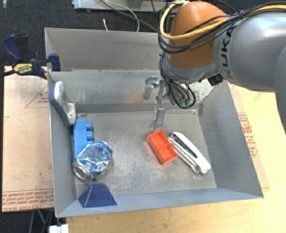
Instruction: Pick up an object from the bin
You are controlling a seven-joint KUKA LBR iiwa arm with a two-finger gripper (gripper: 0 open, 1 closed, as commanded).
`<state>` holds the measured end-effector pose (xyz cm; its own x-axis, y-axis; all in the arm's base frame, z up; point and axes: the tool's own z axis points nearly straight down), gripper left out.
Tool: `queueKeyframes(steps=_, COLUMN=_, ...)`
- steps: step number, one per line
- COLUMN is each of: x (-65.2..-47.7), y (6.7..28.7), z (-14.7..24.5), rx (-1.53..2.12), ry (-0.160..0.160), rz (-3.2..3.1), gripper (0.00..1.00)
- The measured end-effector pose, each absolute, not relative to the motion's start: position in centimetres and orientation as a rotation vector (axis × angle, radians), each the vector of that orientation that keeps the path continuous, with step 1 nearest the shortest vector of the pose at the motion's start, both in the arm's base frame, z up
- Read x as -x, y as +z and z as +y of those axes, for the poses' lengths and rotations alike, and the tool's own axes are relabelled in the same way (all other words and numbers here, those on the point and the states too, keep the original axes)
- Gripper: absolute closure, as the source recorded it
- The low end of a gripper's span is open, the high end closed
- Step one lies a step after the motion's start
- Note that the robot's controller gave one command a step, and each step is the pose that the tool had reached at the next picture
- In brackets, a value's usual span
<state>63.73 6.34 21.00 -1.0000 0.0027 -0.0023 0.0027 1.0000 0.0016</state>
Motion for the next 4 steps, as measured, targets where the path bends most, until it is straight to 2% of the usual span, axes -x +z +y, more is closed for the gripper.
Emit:
queueKeyframes(steps=1, x=-63.5, y=22.5, z=6.0, rx=0.014, ry=0.003, rz=3.146, gripper=0.0)
queueKeyframes(steps=2, x=-59.1, y=32.3, z=4.5, rx=0.022, ry=0.003, rz=3.145, gripper=0.0)
queueKeyframes(steps=3, x=-59.1, y=35.1, z=4.5, rx=0.019, ry=0.003, rz=3.138, gripper=0.0)
queueKeyframes(steps=4, x=-56.9, y=29.0, z=5.1, rx=0.321, ry=0.004, rz=3.129, gripper=0.0)
